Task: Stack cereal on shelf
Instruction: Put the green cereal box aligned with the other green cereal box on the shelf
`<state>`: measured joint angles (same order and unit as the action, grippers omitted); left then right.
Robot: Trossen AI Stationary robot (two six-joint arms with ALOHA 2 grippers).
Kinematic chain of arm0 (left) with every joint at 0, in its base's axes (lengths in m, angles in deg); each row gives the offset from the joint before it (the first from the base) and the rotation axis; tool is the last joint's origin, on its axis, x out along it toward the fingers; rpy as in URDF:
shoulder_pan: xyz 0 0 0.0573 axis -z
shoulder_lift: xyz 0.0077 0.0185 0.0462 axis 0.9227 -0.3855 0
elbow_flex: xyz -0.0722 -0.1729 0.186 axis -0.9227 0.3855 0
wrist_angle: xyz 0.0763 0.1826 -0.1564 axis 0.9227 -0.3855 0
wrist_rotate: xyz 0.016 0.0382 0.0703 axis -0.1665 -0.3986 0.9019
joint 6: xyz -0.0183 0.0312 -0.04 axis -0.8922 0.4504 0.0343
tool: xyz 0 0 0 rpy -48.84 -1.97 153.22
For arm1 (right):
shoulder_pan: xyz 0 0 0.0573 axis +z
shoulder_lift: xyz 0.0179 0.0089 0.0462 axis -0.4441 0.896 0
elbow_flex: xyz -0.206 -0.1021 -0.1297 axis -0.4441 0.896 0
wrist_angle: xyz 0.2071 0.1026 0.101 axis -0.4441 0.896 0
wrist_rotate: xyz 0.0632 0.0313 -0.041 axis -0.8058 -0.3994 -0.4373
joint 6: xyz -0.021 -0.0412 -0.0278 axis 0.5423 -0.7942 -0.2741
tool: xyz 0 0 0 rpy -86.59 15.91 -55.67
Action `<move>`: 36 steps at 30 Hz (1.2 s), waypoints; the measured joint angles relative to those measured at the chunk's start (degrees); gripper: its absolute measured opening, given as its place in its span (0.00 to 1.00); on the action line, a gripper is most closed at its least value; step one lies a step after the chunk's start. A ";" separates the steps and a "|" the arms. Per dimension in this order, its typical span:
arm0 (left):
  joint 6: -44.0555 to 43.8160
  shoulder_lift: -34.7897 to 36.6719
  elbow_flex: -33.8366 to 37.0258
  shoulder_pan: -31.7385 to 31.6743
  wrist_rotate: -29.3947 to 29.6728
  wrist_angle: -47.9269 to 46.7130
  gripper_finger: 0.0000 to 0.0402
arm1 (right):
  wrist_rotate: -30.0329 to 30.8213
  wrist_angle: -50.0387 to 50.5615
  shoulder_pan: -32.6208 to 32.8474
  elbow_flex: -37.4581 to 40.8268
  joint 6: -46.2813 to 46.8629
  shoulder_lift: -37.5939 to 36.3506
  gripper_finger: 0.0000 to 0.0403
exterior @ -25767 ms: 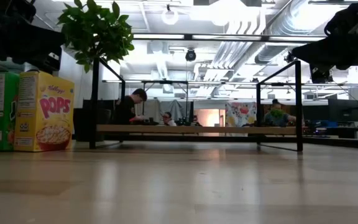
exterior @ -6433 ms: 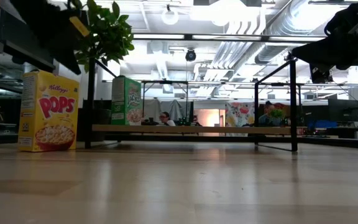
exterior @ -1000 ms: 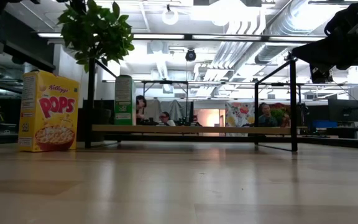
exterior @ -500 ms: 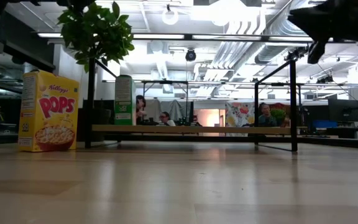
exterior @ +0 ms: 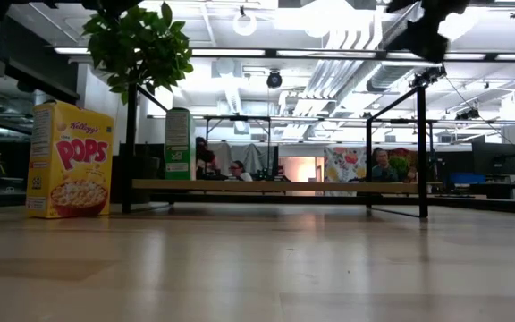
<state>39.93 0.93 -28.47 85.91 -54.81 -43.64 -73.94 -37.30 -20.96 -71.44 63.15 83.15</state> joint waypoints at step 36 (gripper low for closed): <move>-4.11 0.01 0.00 -0.02 0.02 -1.46 0.27 | 6.41 37.77 42.28 -32.55 79.04 45.59 0.62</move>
<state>35.82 0.94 -28.47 85.89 -54.80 -45.11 -67.53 0.47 21.32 -103.99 142.19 128.74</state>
